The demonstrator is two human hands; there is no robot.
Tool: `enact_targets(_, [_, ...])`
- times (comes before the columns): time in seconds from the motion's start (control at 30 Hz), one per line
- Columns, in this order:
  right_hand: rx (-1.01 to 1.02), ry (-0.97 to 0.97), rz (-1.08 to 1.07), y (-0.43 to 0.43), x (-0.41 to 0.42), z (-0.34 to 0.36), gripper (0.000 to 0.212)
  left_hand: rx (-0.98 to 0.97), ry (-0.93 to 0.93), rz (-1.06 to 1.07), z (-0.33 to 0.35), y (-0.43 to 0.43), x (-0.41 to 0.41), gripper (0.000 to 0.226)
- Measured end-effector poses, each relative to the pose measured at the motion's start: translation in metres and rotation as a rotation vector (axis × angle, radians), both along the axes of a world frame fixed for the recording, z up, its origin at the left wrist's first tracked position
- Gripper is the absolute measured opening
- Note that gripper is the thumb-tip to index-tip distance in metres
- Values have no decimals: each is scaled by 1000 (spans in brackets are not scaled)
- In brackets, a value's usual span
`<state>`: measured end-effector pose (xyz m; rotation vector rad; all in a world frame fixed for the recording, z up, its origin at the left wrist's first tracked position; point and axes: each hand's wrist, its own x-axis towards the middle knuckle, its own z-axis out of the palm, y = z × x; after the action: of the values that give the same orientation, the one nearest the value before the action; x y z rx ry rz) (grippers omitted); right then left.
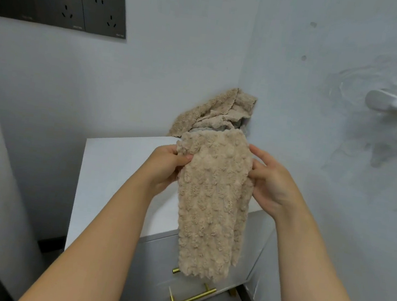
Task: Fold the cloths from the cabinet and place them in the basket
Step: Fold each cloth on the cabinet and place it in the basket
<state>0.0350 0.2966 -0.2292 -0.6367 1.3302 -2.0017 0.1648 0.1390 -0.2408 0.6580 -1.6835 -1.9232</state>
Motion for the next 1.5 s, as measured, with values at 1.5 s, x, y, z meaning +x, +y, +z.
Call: enact_targets(1.5, [483,253,232,31,-16,19,58,-78,-236,-464,20,29,-2,29])
